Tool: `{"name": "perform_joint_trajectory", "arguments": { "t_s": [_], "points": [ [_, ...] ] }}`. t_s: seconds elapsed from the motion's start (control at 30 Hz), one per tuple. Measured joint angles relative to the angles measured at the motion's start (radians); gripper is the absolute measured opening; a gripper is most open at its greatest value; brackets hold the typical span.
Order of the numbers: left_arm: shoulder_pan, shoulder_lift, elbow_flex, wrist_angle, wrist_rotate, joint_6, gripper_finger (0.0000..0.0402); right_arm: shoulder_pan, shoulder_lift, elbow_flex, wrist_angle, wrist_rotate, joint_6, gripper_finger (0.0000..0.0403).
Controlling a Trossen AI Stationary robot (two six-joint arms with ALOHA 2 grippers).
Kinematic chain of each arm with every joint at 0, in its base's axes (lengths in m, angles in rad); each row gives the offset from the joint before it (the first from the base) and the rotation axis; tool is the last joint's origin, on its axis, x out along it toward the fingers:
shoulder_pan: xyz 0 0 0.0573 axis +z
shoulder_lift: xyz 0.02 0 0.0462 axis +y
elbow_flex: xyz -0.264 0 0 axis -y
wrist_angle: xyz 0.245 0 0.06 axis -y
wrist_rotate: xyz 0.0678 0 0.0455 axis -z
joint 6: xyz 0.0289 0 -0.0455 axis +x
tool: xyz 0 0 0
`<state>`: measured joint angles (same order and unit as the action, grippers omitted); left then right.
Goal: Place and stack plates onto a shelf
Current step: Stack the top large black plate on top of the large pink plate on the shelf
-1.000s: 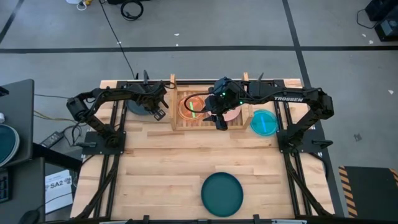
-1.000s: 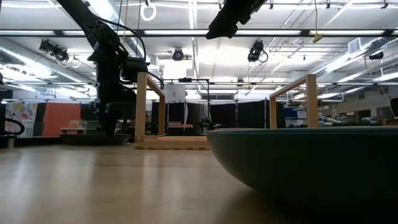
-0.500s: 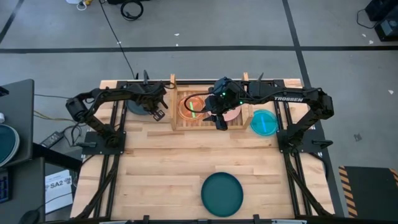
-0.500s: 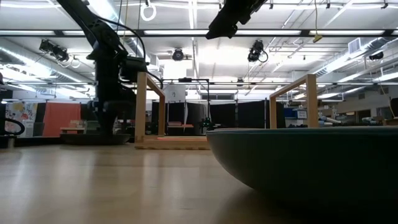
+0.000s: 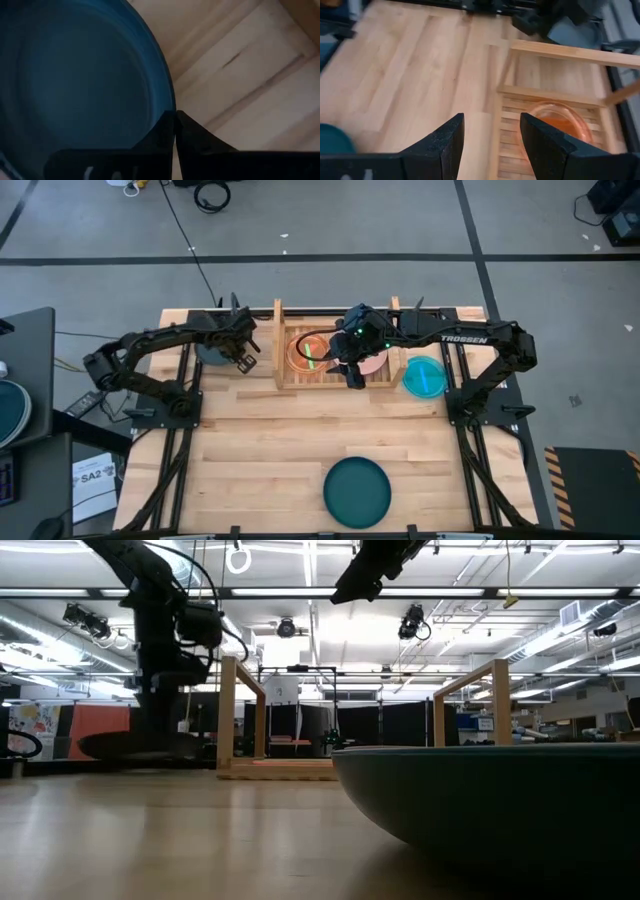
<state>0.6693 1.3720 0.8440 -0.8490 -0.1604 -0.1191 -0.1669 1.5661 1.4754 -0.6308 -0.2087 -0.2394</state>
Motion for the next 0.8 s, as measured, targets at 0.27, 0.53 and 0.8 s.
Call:
{"name": "perform_joint_trajectory", "arguments": {
  "t_s": [0.27, 0.53, 0.8],
  "points": [
    [-0.001, -0.16, 0.0, -0.042, 0.028, -0.001, 0.0008, -0.003, 0.0, 0.0, 0.008, 0.102, 0.0, 0.0199],
    [-0.002, -0.316, 0.0, -0.042, 0.132, 0.0, 0.0008, -0.026, 0.0, 0.0, 0.017, 0.112, 0.0, 0.0199],
    [-0.007, -0.458, 0.0, -0.04, 0.14, 0.001, 0.0008, -0.043, 0.0, 0.0, 0.048, 0.112, 0.0, 0.0199]
  ]
}}
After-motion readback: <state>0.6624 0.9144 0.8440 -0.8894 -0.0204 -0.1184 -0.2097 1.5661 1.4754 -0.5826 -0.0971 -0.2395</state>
